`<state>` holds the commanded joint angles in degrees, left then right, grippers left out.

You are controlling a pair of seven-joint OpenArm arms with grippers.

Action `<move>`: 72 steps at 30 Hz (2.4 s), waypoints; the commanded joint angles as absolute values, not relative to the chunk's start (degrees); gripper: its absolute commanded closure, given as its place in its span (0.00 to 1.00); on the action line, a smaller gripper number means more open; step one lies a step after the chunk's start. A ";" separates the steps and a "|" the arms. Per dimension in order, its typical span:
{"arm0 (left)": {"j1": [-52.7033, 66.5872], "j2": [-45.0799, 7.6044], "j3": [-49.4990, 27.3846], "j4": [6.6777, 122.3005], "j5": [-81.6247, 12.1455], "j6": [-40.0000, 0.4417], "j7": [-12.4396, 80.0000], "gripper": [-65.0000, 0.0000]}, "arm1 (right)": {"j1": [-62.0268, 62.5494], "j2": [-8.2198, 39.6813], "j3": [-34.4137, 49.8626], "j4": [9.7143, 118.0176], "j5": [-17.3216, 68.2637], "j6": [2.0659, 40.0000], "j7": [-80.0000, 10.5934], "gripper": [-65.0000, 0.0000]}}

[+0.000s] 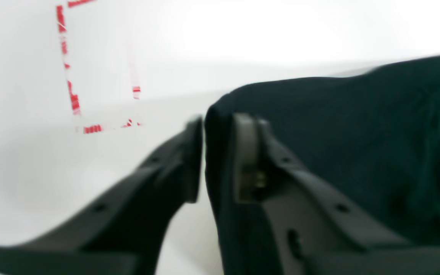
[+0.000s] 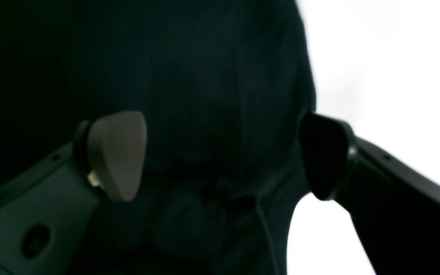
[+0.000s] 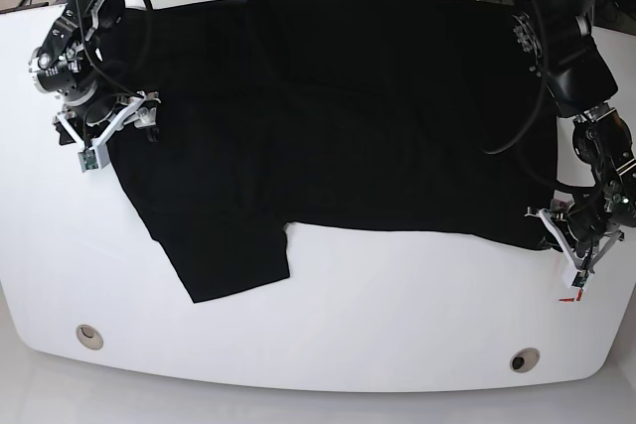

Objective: Layout the t-shirt on the table in an organized manner, then fold the t-shirt properly
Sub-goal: 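Move the right gripper along the shirt side to the hem corner, then grasp both hem corners of the shirt with the left and right grippers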

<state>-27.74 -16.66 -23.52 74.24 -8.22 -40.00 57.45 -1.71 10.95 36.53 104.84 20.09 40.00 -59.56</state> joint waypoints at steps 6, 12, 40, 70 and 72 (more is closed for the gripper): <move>-27.74 -16.66 -23.52 74.33 -8.22 -40.00 57.45 0.70 | 5.67 11.03 36.44 100.97 17.63 40.00 -59.56 0.05; -27.74 -16.66 -23.52 74.33 -8.40 -40.00 57.54 0.70 | 16.92 11.03 36.44 87.69 9.80 40.00 -57.27 0.05; -26.15 -16.75 -23.96 74.33 -8.57 -40.00 57.45 0.69 | 32.04 16.75 27.82 41.89 6.81 40.00 -31.96 0.05; -24.84 -19.56 -24.04 62.20 -8.57 -35.38 44.70 0.44 | 32.04 15.16 27.65 42.24 6.55 40.00 -32.04 1.00; -25.63 -19.56 -23.96 60.09 -8.48 -34.33 43.82 0.35 | 32.04 15.16 27.65 42.33 6.55 40.00 -32.04 1.00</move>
